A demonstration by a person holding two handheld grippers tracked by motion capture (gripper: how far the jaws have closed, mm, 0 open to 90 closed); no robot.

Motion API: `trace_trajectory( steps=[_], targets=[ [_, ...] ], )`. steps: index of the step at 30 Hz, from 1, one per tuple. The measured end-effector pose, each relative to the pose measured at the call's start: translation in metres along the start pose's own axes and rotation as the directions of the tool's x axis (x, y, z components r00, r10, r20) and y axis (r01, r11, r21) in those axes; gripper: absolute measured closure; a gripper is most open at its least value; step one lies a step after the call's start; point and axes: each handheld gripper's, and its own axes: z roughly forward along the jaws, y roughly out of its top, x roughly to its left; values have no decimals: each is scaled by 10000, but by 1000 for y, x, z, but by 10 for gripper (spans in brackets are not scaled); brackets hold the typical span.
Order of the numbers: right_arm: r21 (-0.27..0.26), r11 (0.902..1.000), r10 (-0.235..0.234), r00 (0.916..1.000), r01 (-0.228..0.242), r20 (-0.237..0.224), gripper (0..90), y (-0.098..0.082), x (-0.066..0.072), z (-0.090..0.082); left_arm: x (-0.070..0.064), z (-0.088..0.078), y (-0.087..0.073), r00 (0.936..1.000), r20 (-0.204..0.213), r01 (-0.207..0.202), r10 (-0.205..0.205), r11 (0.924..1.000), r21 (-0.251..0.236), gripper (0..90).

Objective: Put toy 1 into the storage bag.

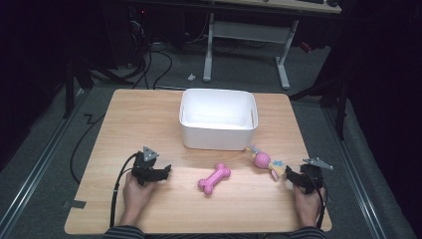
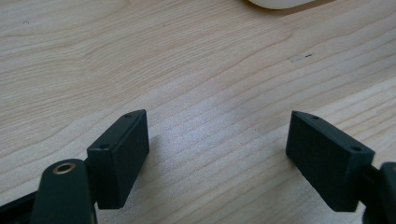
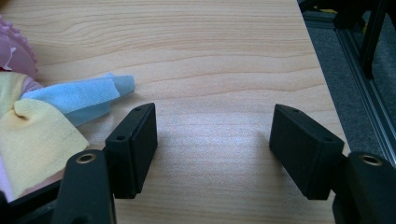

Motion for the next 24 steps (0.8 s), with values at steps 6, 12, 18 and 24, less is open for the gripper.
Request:
trace_trajectory(
  steps=[6, 12, 18, 24],
  targets=[
    [-3, 10000, -15, 10000, 15, -33, 326, -1, 1, -1, 0, 1, 1, 10000, 6, 18, -18, 10000, -5, 215],
    [2, 10000, -39, 10000, 39, -49, 325, -1, 1, -1, 0, 1, 1, 10000, 15, 43, -43, 10000, -7, 216],
    [1, 10000, -62, 10000, 62, -71, 325, -1, 1, -1, 1, 1, 1, 10000, 87, 12, -12, 10000, -12, 215],
    [-15, 10000, -51, 10000, 51, -79, 325, -1, 1, -1, 1, 1, 0, 9999, 146, -57, 57, 10000, 24, 197]
  ],
)
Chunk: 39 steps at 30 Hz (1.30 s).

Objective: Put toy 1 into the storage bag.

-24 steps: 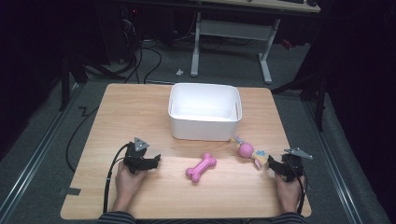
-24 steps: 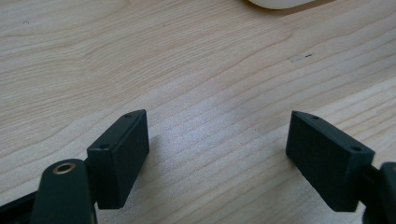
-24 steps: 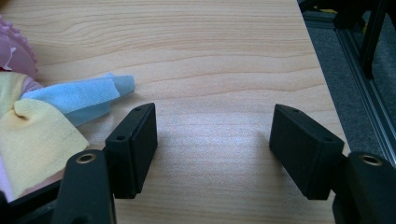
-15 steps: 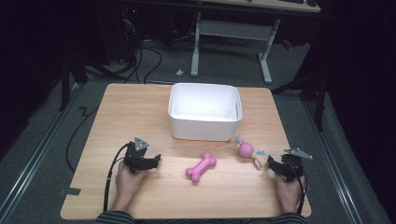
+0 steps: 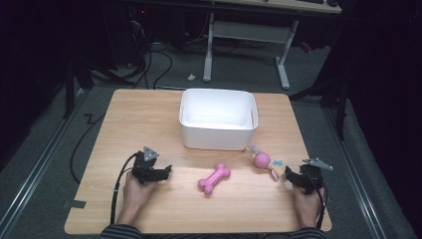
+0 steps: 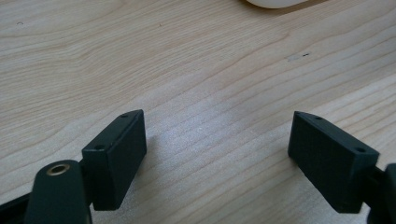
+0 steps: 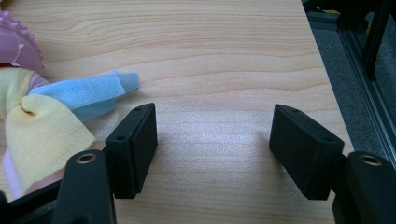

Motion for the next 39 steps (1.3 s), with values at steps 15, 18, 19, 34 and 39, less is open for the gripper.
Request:
trace_trajectory(
  steps=[15, 18, 19, 34, 39],
  targets=[
    [-25, 10000, -29, 10000, 29, -40, 325, 0, 0, 0, 2, -4, 0, 9999, 46, 113, -114, 9998, 193, 225],
    [-23, 10000, -35, 10000, 35, -49, 324, 0, 0, 0, 0, -7, 1, 9998, 142, 124, -127, 9998, 172, 228],
    [-24, 10000, -43, 10000, 43, -52, 324, 0, 0, 0, 0, -8, 1, 9997, 185, 140, -143, 9997, 186, 229],
    [-26, 10000, -55, 10000, 55, -67, 323, 0, 0, 0, -4, -23, 4, 9986, 519, 98, -103, 9999, 107, 240],
    [-28, 10000, -76, 9999, 76, -85, 322, 0, 0, 0, -10, -27, 9, 9979, 637, -72, 61, 9998, 182, 246]
  ],
)
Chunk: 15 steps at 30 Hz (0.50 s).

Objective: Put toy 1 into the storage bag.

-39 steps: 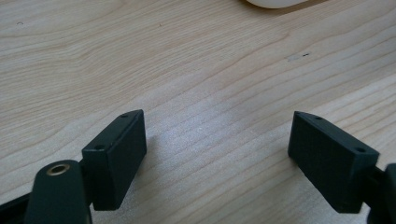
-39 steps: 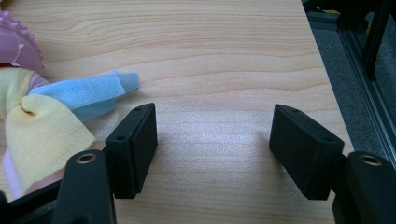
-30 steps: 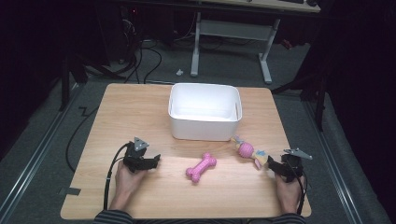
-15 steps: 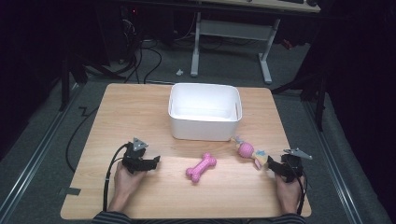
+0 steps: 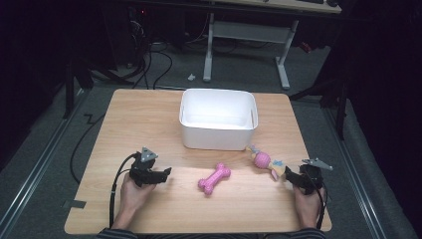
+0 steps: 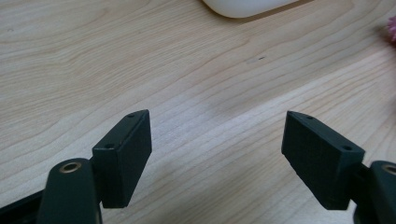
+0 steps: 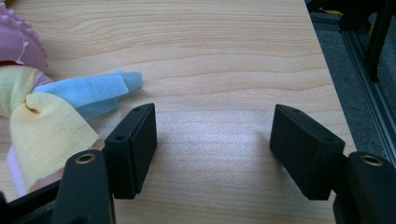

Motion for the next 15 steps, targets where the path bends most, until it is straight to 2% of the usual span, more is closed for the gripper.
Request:
trace_trajectory(
  steps=[7, 15],
  targets=[
    [24, 10000, -20, 10000, 20, 6, 321, 0, 0, 0, -5, -5, 7, 9999, 86, -123, 122, 9999, 38, 263],
    [28, 10000, -33, 10000, 33, -6, 318, 0, 0, 0, -16, -13, 16, 9981, 535, -290, 296, 9995, -116, 290]
  ],
)
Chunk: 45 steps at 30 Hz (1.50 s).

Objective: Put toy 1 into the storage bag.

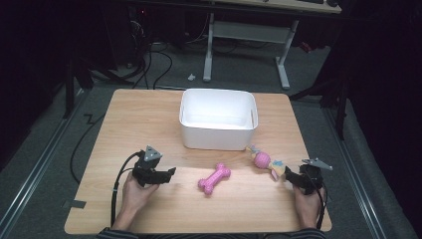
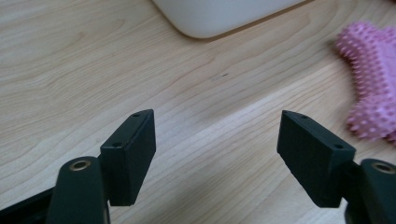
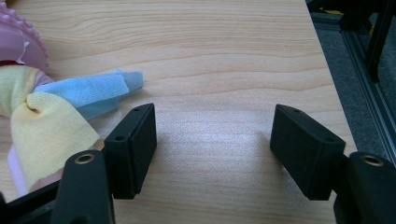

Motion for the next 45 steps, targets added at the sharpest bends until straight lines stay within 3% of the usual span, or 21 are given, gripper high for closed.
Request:
trace_trajectory(
  steps=[17, 26, 32, 37, 45],
  targets=[
    [24, 10000, -21, 10000, 21, -34, 316, 0, 0, 0, -29, 0, 20, 9959, 568, -709, 703, 9975, 82, 299],
    [6, 10000, -19, 10000, 19, -27, 315, 0, 0, 0, -64, 14, 35, 9804, 1251, -1579, 1520, 9867, 385, 304],
    [7, 10000, -31, 10000, 31, -41, 315, 0, 0, 0, -78, 23, 40, 9738, 1506, -1792, 1701, 9826, 491, 305],
    [7, 10000, -32, 10000, 32, -44, 315, 0, 0, 0, -87, 33, 44, 9731, 1587, -1811, 1672, 9804, 772, 307],
    [7, 10000, -31, 10000, 31, -48, 315, 0, 0, 0, -99, 52, 48, 9661, 1836, -2034, 1813, 9730, 1093, 314]
  ],
)
